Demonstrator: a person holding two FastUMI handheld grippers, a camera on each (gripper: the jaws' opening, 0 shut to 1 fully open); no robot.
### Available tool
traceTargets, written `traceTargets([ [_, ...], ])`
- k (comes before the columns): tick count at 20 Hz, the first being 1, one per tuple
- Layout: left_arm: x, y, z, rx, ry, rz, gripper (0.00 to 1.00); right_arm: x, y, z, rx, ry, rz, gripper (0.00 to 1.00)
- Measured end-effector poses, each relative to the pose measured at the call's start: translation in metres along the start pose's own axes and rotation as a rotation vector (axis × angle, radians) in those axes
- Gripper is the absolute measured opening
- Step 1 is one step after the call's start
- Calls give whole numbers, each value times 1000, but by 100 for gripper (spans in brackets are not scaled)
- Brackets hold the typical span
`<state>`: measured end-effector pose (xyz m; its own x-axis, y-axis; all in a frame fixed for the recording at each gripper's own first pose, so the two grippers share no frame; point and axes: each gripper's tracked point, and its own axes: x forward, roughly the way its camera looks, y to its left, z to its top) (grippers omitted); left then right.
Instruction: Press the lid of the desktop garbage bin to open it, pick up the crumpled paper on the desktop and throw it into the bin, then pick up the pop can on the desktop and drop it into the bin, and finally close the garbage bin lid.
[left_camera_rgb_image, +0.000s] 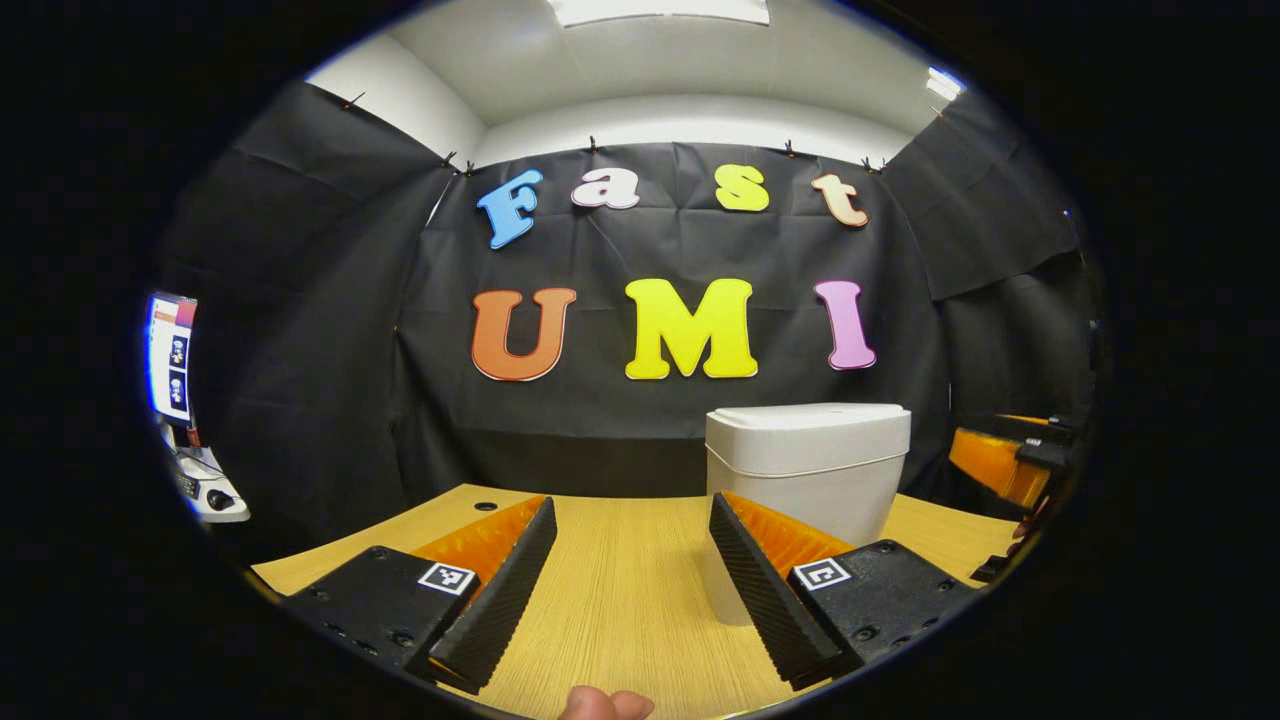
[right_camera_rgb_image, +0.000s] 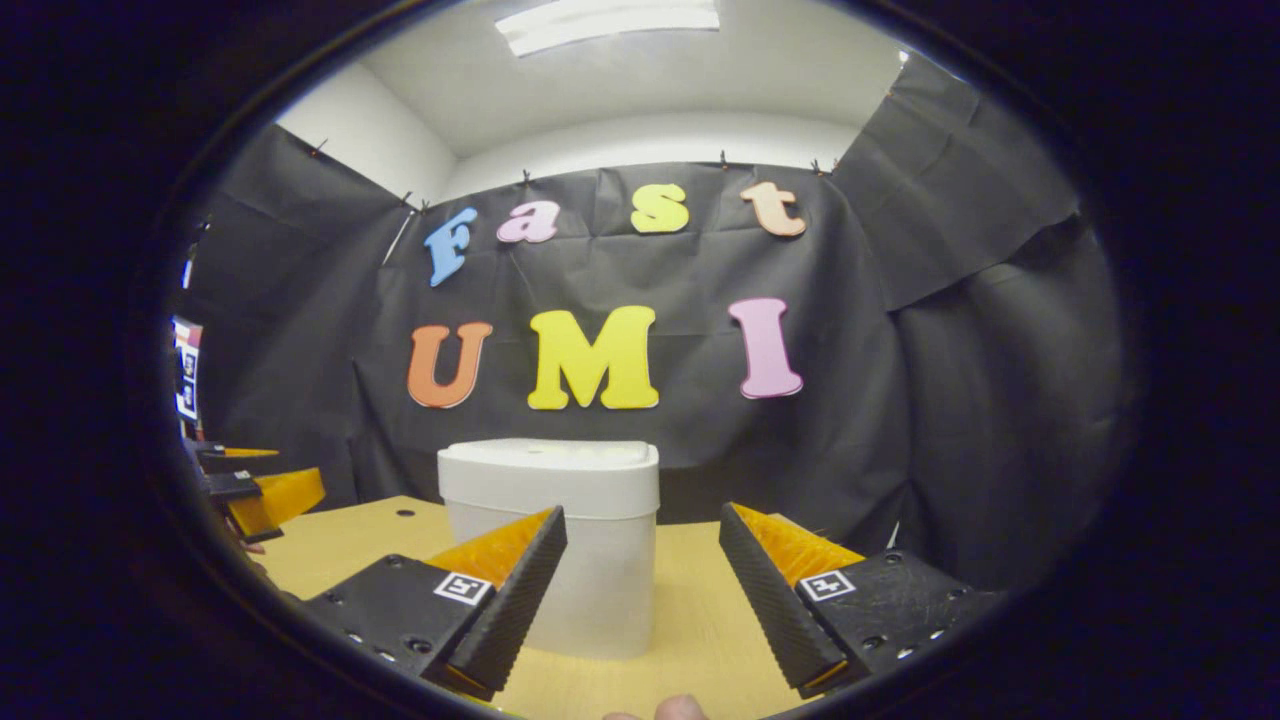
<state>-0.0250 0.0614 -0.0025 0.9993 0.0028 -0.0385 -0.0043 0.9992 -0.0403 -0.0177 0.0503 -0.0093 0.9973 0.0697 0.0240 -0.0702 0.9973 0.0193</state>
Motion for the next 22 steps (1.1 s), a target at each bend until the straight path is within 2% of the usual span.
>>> traceTargets([
  [1,1,-1,0,-1,0,0,99,-3,9,-6,-1,10,21,96],
  [4,2,4,-2,-4,5,21,99,-4,22,-14,11,22,47,96],
  [8,1,9,1,11,1,34,99,-3,26,-21,4,34,39,96],
  [17,1,1,-3,2,13,9,99,-6,15,-17,7,16,-10,98],
  [18,1,3,-4,6,15,11,99,-6,14,-16,12,16,-15,95],
  [22,1,4,-4,22,14,15,99,-4,19,-14,7,20,-13,96],
])
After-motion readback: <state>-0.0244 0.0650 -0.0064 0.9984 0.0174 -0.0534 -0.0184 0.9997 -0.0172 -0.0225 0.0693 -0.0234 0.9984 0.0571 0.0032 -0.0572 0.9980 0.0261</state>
